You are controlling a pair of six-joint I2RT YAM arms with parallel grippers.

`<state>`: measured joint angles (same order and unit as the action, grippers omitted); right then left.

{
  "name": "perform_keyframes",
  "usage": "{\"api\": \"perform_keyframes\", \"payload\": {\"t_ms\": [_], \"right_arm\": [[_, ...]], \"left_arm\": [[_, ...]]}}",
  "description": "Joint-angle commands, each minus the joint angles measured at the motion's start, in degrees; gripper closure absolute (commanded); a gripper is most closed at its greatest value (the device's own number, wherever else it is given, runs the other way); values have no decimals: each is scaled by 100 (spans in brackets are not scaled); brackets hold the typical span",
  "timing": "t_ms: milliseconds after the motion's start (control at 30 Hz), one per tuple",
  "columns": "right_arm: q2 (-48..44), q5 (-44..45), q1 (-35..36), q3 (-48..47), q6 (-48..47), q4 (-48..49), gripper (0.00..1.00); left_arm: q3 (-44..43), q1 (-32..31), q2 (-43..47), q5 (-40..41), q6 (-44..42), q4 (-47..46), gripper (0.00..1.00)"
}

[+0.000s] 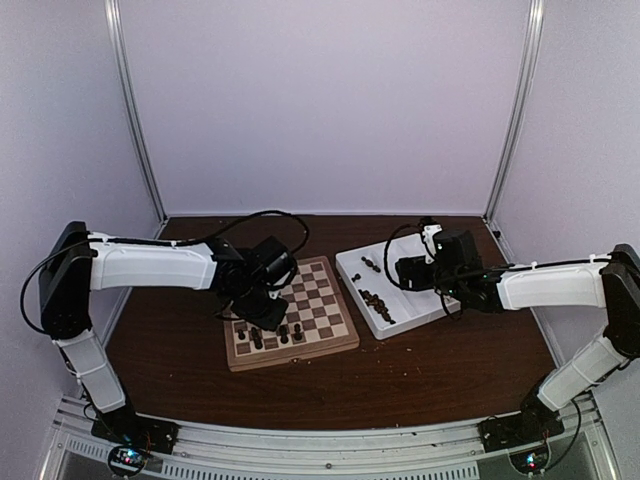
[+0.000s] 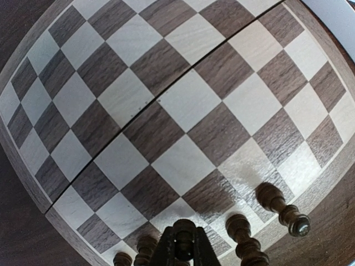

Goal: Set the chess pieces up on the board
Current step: Place the chess piece on the chessboard.

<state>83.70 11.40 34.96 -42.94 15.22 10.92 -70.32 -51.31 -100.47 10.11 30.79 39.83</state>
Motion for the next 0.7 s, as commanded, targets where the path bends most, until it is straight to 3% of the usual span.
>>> {"api": "perform_keyframes", "payload": {"t_ms": [0, 500, 667], "right_arm": [[41, 77, -19, -145, -24, -37, 4], [41, 71, -22, -142, -18, -24, 4], [41, 72, -16, -145, -25, -28, 4]], "left_arm": [[101, 68, -111, -59, 103, -213, 95], [176, 97, -164, -44, 120, -260, 94], [160, 95, -177, -49, 123, -266, 89]]}}
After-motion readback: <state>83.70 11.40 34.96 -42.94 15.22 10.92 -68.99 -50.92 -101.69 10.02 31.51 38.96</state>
